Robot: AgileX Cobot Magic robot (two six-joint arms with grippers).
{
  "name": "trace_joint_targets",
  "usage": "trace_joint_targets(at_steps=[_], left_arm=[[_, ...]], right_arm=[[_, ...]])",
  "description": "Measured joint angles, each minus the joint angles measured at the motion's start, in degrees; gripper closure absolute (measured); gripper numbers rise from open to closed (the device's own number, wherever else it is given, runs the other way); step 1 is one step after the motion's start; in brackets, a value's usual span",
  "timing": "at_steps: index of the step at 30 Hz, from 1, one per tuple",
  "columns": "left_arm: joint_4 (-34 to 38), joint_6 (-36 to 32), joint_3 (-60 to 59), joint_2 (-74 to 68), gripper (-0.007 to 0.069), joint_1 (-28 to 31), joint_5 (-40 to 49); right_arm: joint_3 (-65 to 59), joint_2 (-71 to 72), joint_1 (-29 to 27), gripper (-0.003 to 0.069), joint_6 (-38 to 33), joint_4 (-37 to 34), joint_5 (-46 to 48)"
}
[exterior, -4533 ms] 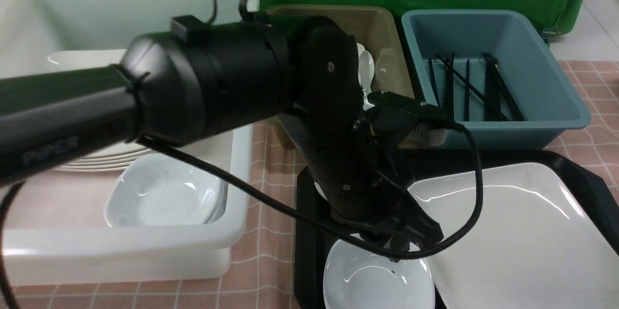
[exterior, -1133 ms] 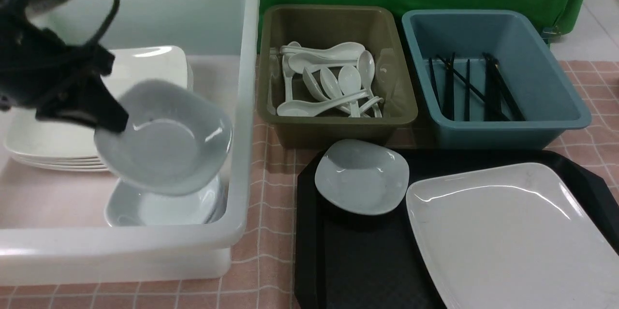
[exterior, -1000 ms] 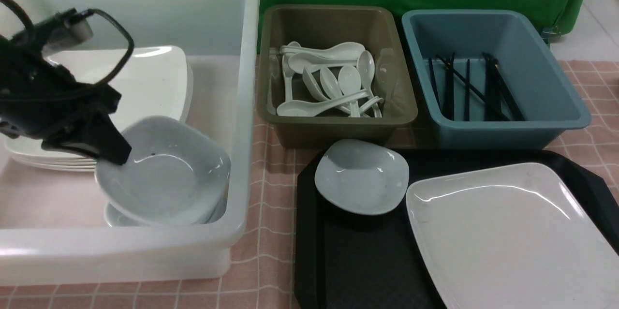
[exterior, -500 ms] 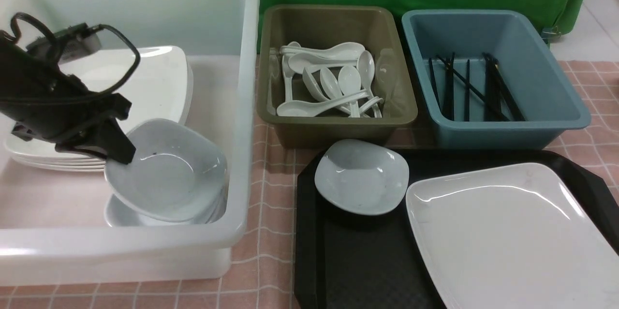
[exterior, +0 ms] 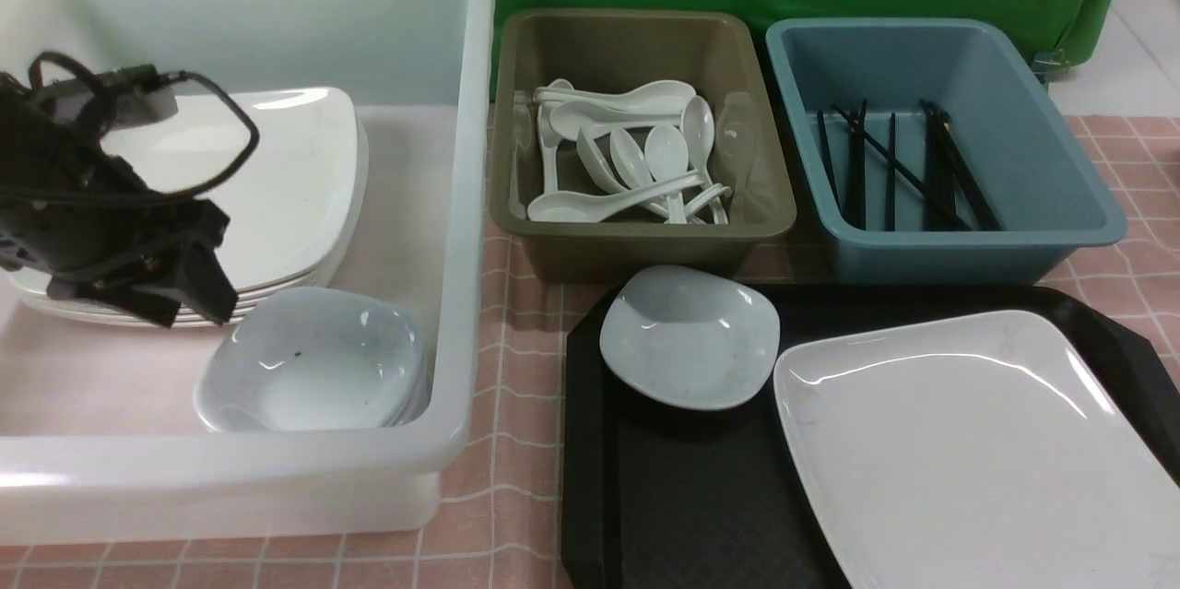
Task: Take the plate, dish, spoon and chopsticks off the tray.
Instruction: Use the left arm to grab a plate from the dinner plate
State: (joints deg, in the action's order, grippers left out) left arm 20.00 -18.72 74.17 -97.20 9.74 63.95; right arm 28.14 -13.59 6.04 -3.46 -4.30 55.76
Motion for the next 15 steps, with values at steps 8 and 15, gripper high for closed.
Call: trace_joint_targets(at_steps=[8,15], left_arm=[[6.1,2.9,10.0,3.5,0.0512,-3.9,5.0],[5.1,3.3,13.0,5.6,0.063,-21.9,5.1]], right_arm=[[0.0,0.0,0.0,0.0495,0.0,0.0,0.0],[0.0,0.0,0.0,0.0491,0.1,0.0,0.0]])
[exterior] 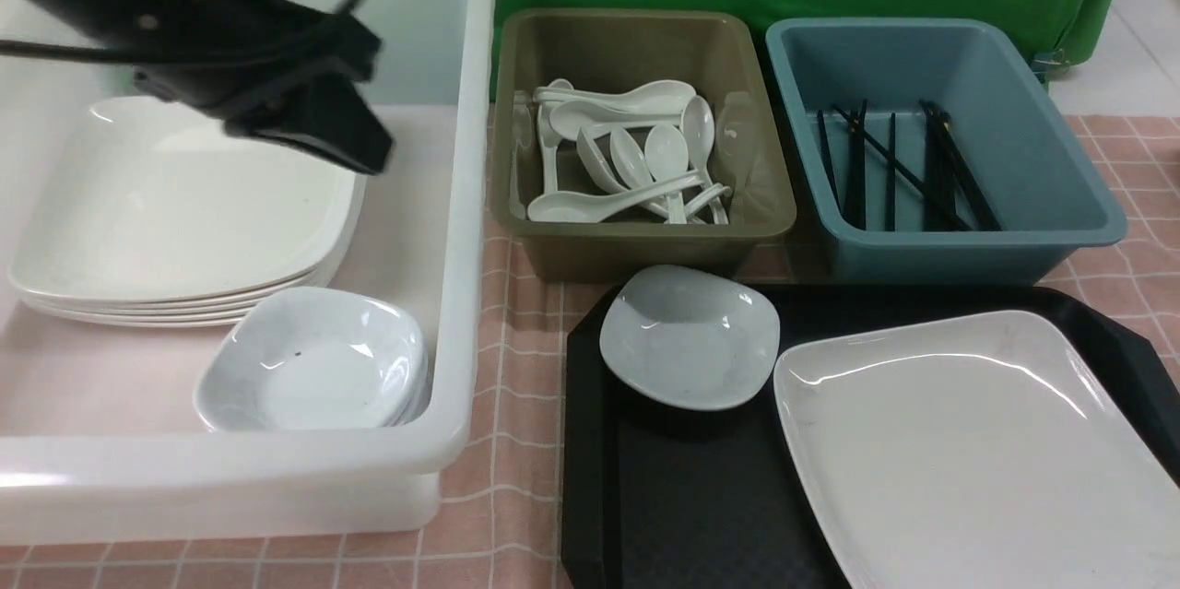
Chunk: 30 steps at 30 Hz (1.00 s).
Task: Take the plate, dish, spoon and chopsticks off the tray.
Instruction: Use the left arm to grab a plate from the dinner plate
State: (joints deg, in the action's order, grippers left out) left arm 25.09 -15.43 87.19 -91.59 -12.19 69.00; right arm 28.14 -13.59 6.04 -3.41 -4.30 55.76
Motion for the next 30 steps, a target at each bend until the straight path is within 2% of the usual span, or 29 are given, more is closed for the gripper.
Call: trace_joint_targets(at_steps=[1,4,6,8,9,10,12,14,19,20,21,22,25,30], left_arm=[[-0.4,0.0,0.0,-0.1,0.0631,-0.7,-0.2],[-7.7,0.1,0.0,-1.9,0.0627,-12.3,-2.4],[-13.4,0.2,0.0,-3.5,0.0617,-18.2,-4.3],[-16.6,0.2,0.0,-4.7,0.0606,-21.1,-5.6],[-22.3,0.2,0.0,-7.0,0.0575,-26.2,-8.0],[-22.8,0.2,0.0,-7.6,0.0566,-26.7,-8.6],[-29.1,0.2,0.0,-10.9,0.0503,-31.0,-11.5],[-33.6,0.1,0.0,-14.5,0.0414,-33.7,-14.0],[-42.6,-0.8,0.0,-21.3,0.0232,-36.5,-19.2],[-42.6,-0.8,0.0,-21.6,0.0232,-36.5,-19.5],[-44.8,-0.9,0.0,-23.3,0.0174,-36.6,-21.8],[-46.0,-0.9,0.0,-24.0,0.0153,-36.6,-22.9],[-48.5,-0.9,0.0,-26.2,0.0109,-36.6,-26.6],[-49.7,-0.9,0.0,-28.8,0.0101,-36.6,-29.8]], right_arm=[[0.0,0.0,0.0,0.0491,0.1,0.0,0.0],[0.0,0.0,0.0,0.0491,0.1,0.0,0.0],[0.0,0.0,0.0,0.0491,0.1,0.0,0.0],[0.0,0.0,0.0,0.0491,0.1,0.0,0.0],[0.0,0.0,0.0,0.0491,0.1,0.0,0.0],[0.0,0.0,0.0,0.0491,0.1,0.0,0.0],[0.0,0.0,0.0,0.0491,0.1,0.0,0.0],[0.0,0.0,0.0,0.0489,0.1,0.0,0.0],[0.0,0.0,0.0,0.0484,0.1,0.0,0.0],[0.0,0.0,0.0,0.0484,0.1,0.0,0.0],[0.0,0.0,0.0,0.0482,0.1,0.0,0.0],[0.0,0.0,0.0,0.0482,0.1,0.0,0.0],[0.0,0.0,0.0,0.048,0.2,0.0,0.0],[0.0,0.0,0.0,0.0474,0.2,0.0,0.0]])
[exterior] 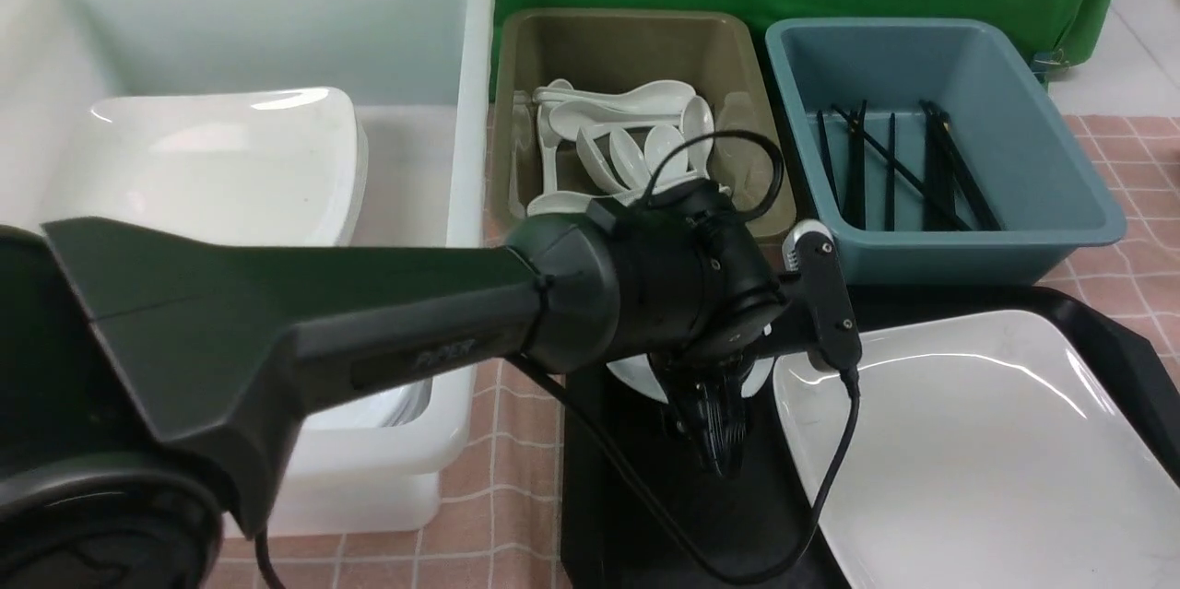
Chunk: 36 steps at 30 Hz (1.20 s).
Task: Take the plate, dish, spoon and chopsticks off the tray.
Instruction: Use the left arm to grab a plate from the dinner plate, then use the left arm to put the plate into the large storage box on the left
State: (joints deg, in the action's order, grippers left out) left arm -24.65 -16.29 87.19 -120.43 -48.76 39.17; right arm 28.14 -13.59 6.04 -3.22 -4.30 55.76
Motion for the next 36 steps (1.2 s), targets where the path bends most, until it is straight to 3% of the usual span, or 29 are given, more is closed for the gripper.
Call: trace_joint_targets(at_steps=[7,10,13,17,24,28,34,36], left_arm=[[-0.5,0.0,0.0,-1.4,0.0165,0.0,-0.9],[-0.5,0.2,0.0,-1.6,0.0279,0.0,-0.6],[0.9,1.7,0.0,-1.6,0.0484,-0.3,1.5],[2.2,1.7,0.5,0.3,0.0587,-0.5,2.4],[12.5,2.3,0.5,8.7,0.0615,-0.3,8.2],[14.9,2.6,0.5,15.1,0.0615,-0.3,9.6],[12.0,4.0,0.5,27.1,0.0615,0.0,14.1],[6.9,7.9,0.5,32.0,0.0616,1.2,19.0]], right_arm=[[0.0,0.0,0.0,0.0473,0.2,0.0,0.0],[0.0,0.0,0.0,0.0471,0.2,0.0,0.0],[0.0,0.0,0.0,0.0471,1.2,0.0,0.0],[0.0,0.0,0.0,0.047,1.3,0.0,0.0],[0.0,0.0,0.0,0.0464,1.3,0.0,0.0],[0.0,0.0,0.0,0.0463,1.3,0.0,0.0],[0.0,0.0,0.0,0.0462,1.3,0.0,0.0],[0.0,0.0,0.0,0.046,1.3,0.0,0.0]])
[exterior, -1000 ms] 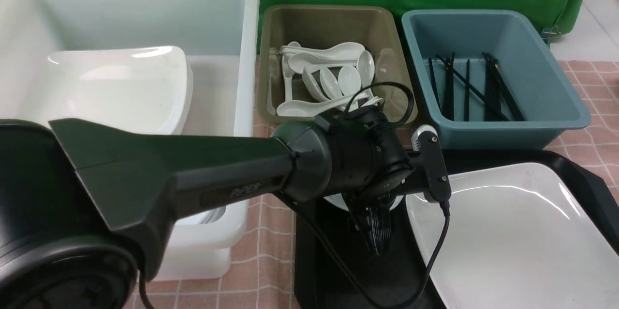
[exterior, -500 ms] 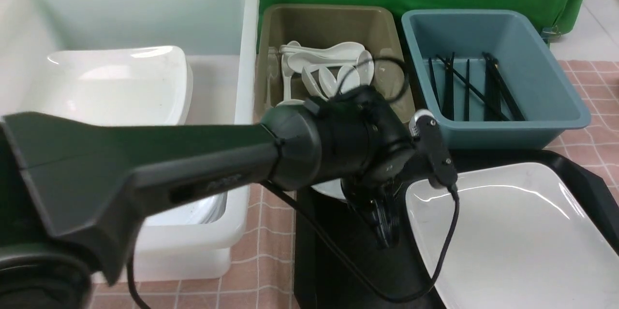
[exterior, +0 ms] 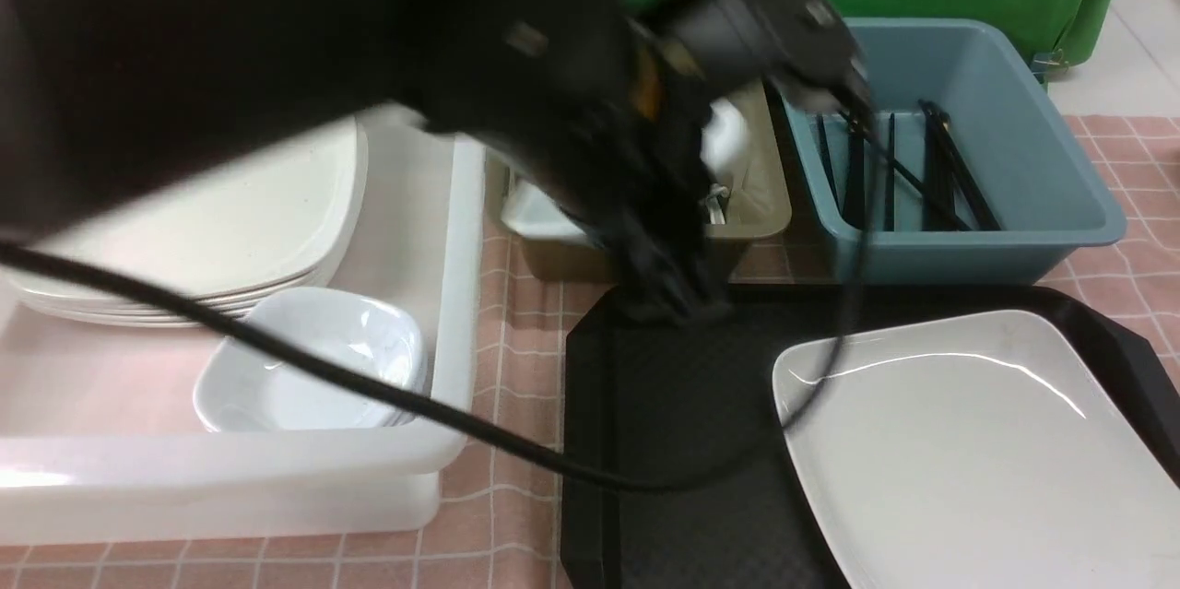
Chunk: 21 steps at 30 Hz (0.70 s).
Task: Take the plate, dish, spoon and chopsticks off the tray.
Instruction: Use the left arm to put the plate into the large storage box on the left
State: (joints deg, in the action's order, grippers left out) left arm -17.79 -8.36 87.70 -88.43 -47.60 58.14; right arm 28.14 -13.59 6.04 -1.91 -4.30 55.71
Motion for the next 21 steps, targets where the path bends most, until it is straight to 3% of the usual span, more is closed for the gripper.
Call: trace_joint_targets(at_steps=[3,9,10,13,21], left_arm=[[-2.7,4.2,0.0,4.4,0.0615,4.7,8.4],[1.2,6.3,-3.6,7.1,0.0617,15.4,11.7],[2.7,6.7,-6.0,7.2,0.0617,19.4,11.3],[5.5,7.5,-10.6,7.2,0.0617,24.2,9.1],[15.9,9.0,-20.7,7.2,0.0617,29.8,-2.1]], right_arm=[[0.0,0.0,0.0,0.046,0.1,0.0,0.0],[0.0,0.0,0.0,0.046,0.1,0.0,0.0],[0.0,0.0,0.0,0.0459,0.1,0.0,0.0],[0.0,0.0,0.0,0.0458,0.1,0.0,0.0],[0.0,0.0,0.0,0.0449,0.1,0.0,0.0]])
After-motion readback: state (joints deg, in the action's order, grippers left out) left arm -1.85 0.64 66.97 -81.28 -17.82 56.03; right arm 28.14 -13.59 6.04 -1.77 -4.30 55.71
